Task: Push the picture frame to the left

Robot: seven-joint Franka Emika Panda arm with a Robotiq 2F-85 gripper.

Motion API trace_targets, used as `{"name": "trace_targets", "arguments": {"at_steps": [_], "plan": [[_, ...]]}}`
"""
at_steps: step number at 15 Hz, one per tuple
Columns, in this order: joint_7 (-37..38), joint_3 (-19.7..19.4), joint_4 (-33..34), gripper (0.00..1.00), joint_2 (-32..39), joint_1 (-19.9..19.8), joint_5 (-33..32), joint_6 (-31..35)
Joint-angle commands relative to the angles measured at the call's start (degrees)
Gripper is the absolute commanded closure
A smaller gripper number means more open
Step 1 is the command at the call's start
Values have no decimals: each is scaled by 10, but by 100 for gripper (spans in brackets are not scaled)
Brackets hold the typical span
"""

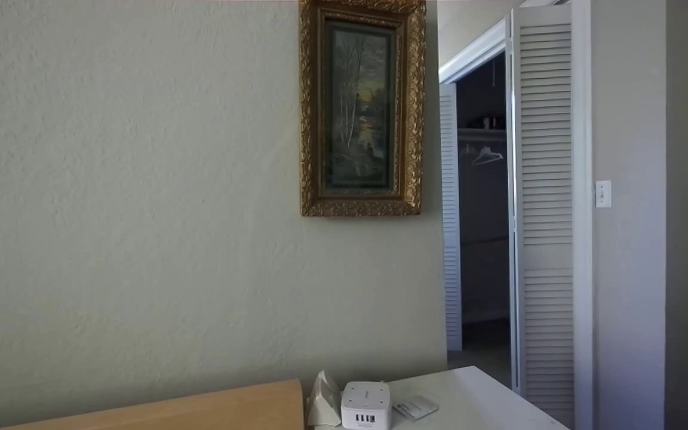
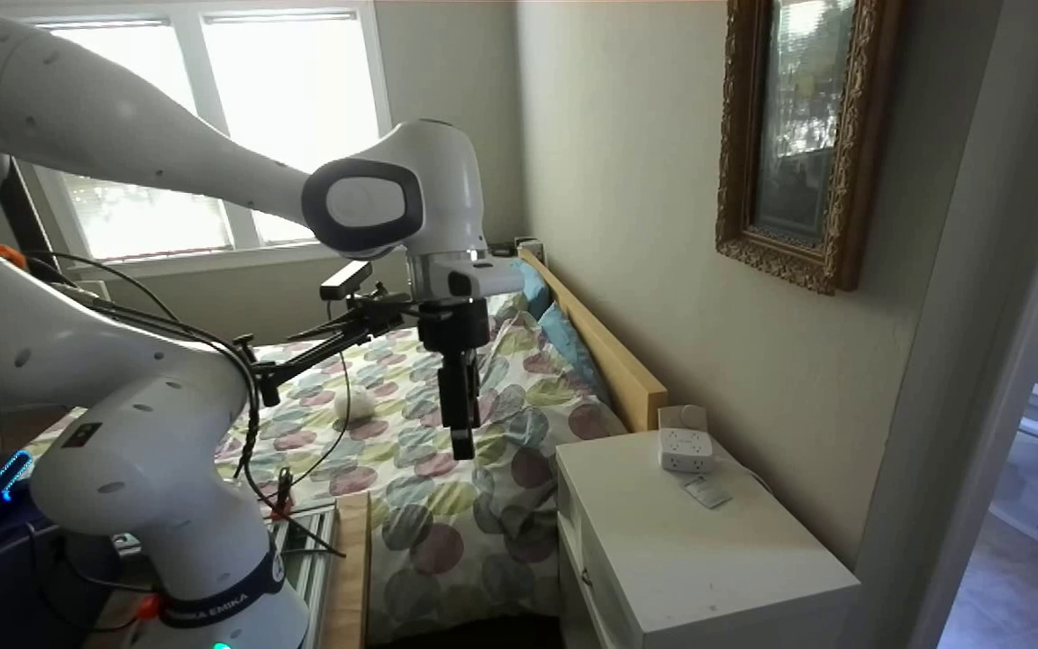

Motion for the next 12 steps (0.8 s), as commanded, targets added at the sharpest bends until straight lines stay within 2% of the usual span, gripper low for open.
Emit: {"name": "trace_targets", "arguments": {"at_steps": [1,5,7,12], "plan": [[-30,18,43,0,65,10,-67,44],[-21,34,99,0,94,2,-156,122],[-23,17,128,0,99,0,-167,182],[-142,-65,201,0,129,32,-113,331]]}}
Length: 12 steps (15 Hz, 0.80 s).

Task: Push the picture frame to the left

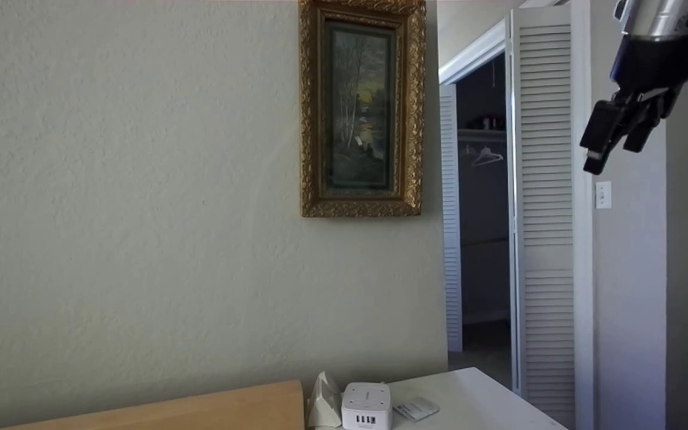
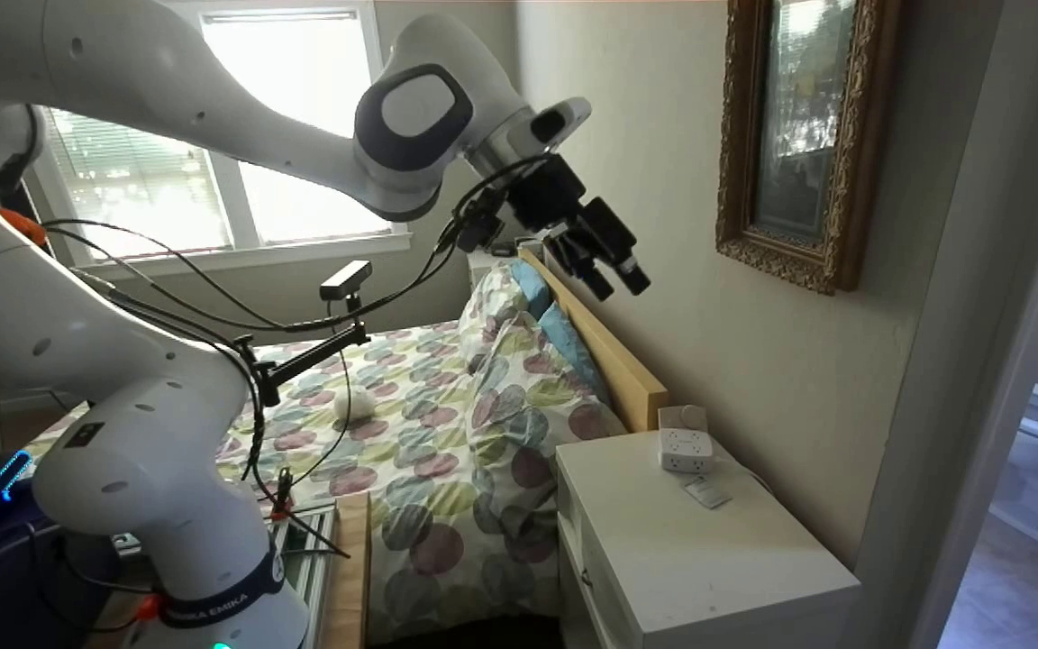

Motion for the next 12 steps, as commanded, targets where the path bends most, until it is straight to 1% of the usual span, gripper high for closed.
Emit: {"name": "trace_targets", "arguments": {"at_steps": [1,2,4,6,7,8,9,12], "plan": [[-115,-67,59,0,44,40,46,82],[-151,-86,73,0,55,55,64,105],[-230,-129,98,0,84,101,122,142],[-307,-177,121,0,110,161,203,171],[-349,-203,132,0,120,198,249,179],[-391,-228,145,0,128,235,298,179],[-426,-264,158,0,135,282,336,175],[-503,-333,200,0,152,367,445,151]]}}
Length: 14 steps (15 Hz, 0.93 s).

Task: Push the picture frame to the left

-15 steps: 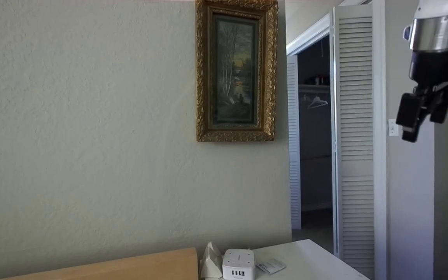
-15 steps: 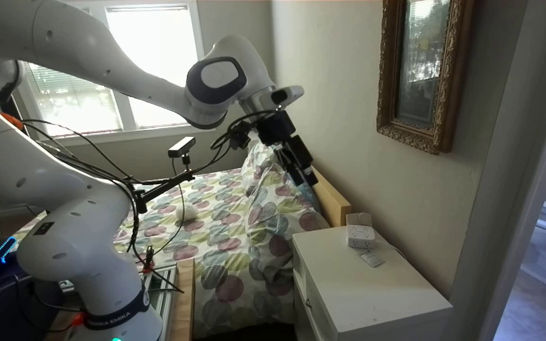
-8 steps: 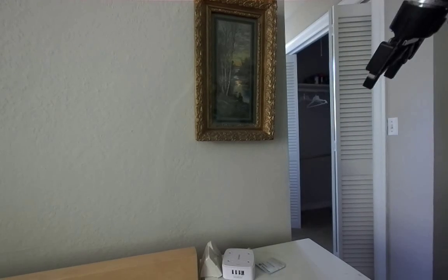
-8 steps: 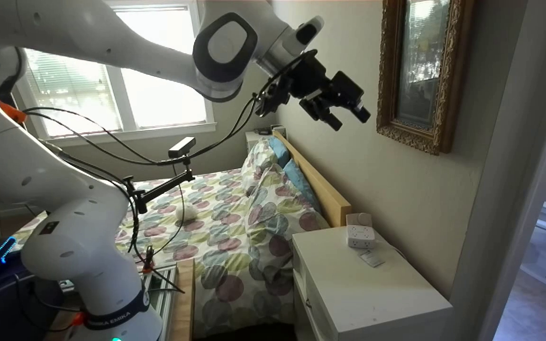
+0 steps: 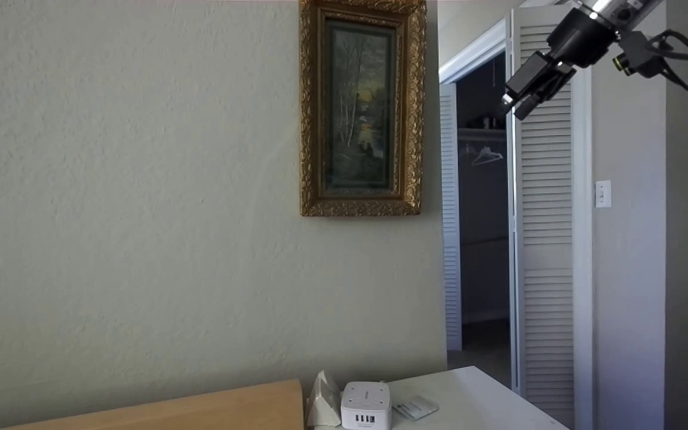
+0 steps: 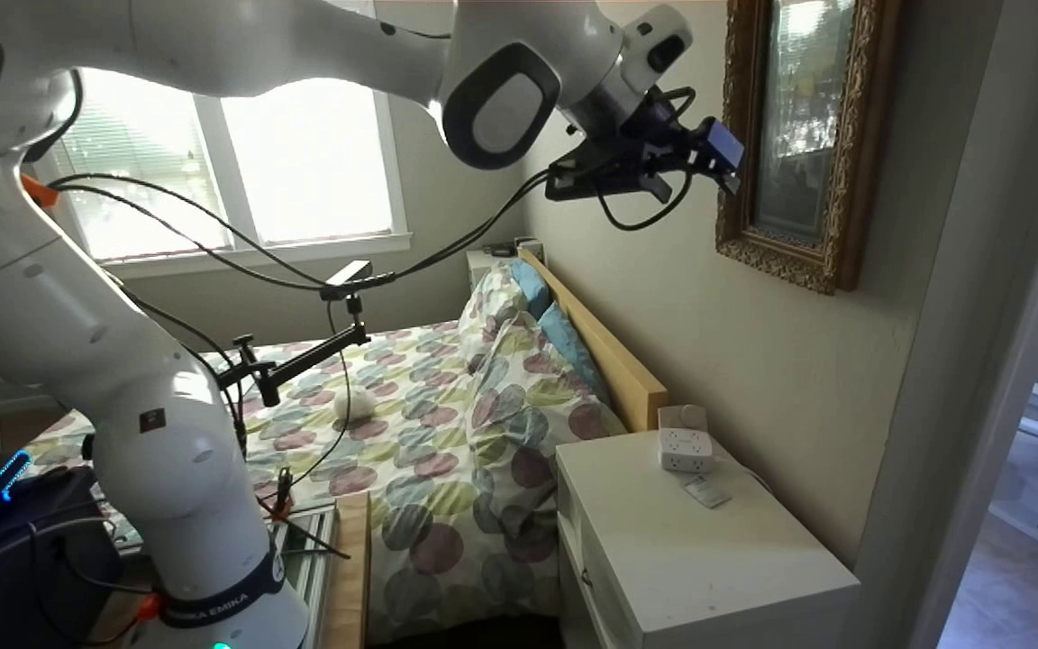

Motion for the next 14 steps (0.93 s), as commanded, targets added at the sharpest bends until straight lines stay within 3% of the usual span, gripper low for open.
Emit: {"name": "trace_targets", "arguments": {"at_steps": [1,2,3,9,10,14], "plan": [[-86,-79,59,0,28,92,115,-28],[-93,-96,69,0,33,105,137,-37],[-63,-66,36,0,17,77,91,-12],[-64,-66,33,0,33,74,81,7],[-92,-88,40,0,29,102,120,-10],[-129,-140,73,0,62,120,143,7]]}}
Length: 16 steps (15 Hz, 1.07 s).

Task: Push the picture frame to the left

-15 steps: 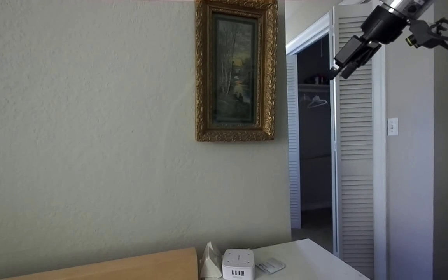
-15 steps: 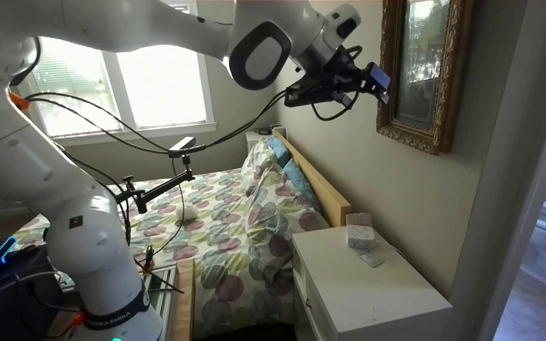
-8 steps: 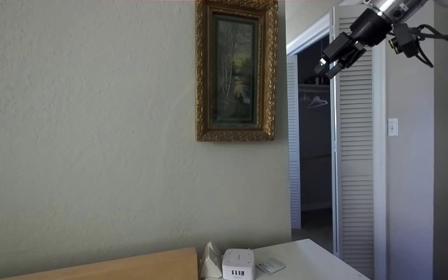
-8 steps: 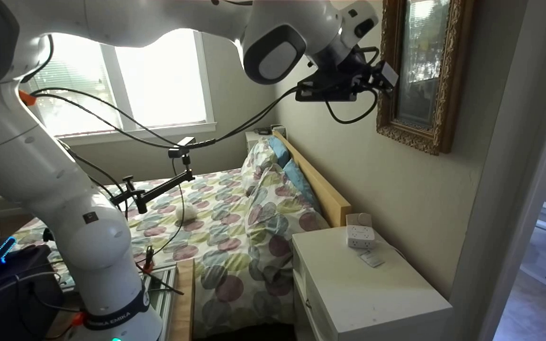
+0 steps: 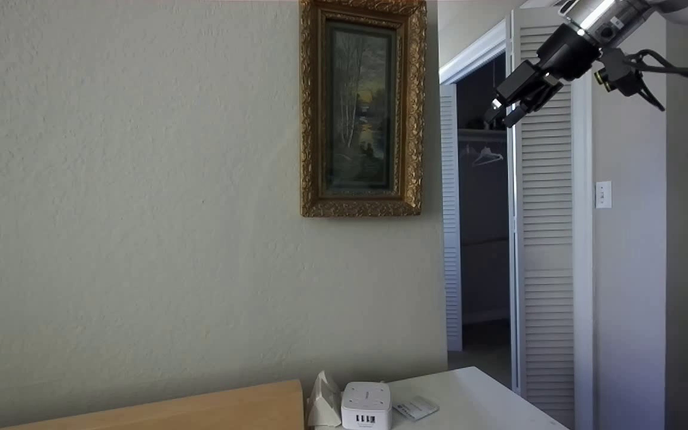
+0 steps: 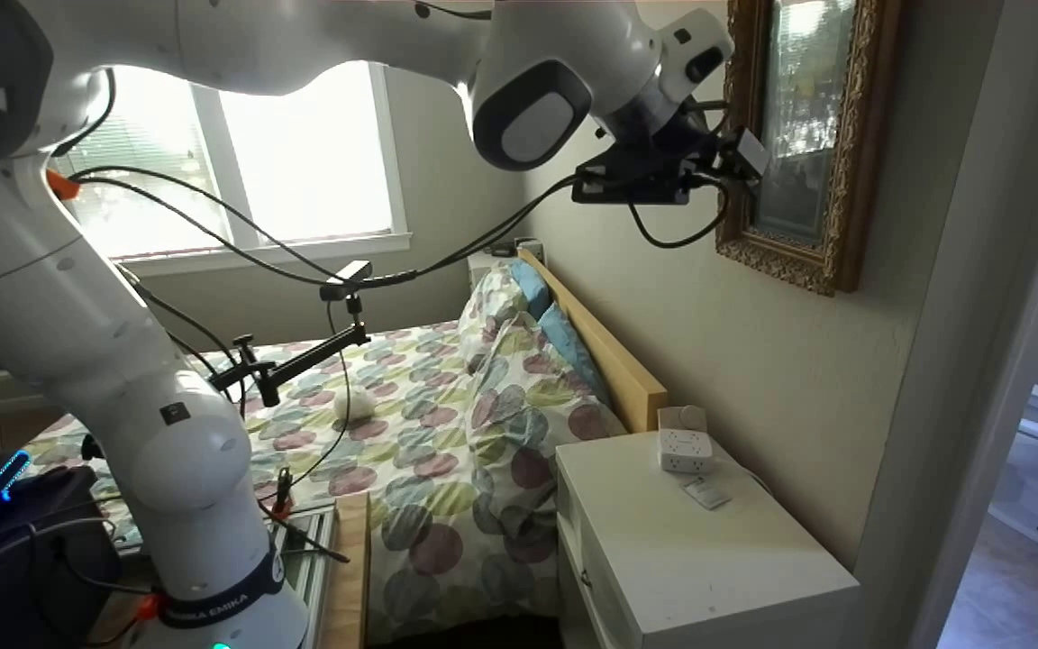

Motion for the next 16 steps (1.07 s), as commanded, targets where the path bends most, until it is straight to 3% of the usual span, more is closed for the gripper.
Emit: {"name": "trace_targets", "arguments": {"at_steps": [1,5,9,12,16], "plan": [[-67,-56,34,0,32,32,51,13],[-178,-133,69,0,36,112,160,-13],[-229,-197,116,0,73,174,248,-22],[-238,-236,148,0,108,205,305,-27],[-231,-269,182,0,171,217,368,-42]]}}
